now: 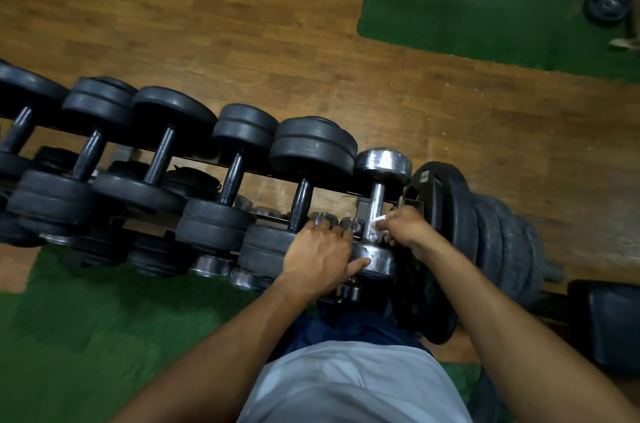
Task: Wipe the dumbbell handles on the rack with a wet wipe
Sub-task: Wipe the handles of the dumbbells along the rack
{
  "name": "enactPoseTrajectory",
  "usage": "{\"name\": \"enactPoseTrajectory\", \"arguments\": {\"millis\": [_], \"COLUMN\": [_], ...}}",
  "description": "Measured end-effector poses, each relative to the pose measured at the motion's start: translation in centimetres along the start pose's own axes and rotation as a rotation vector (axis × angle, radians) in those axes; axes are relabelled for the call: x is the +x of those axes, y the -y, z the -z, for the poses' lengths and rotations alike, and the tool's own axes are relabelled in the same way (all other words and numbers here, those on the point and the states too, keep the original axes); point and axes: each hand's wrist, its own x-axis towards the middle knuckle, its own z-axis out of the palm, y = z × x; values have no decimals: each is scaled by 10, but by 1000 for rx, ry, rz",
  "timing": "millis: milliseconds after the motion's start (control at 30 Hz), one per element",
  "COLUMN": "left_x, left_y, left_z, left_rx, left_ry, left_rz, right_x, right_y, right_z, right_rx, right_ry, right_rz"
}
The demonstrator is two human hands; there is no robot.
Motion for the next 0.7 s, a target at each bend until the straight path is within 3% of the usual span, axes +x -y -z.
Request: {"name": "enactPoseTrajectory", "arguments": {"millis": [67,133,367,500,700], "left_x": [0,0,1,0,-1], "left_y": [0,-1,0,0,0], "left_z": [-1,-1,-3,-2,-1], "left_rx": [-2,-3,-10,-2,-7], "left_ry": [-5,-11,-9,-18,-14], "left_rz": [3,7,12,9,12], "right_x": [1,3,-6,-6,-8], "right_y": [2,0,-10,-9,7], "right_z": [0,0,7,4,19], "right_rx": [240,273,-157,-304,-273], "right_ry": [19,39,149,27,-113], "right_rz": [-40,-53,30,99,209]}}
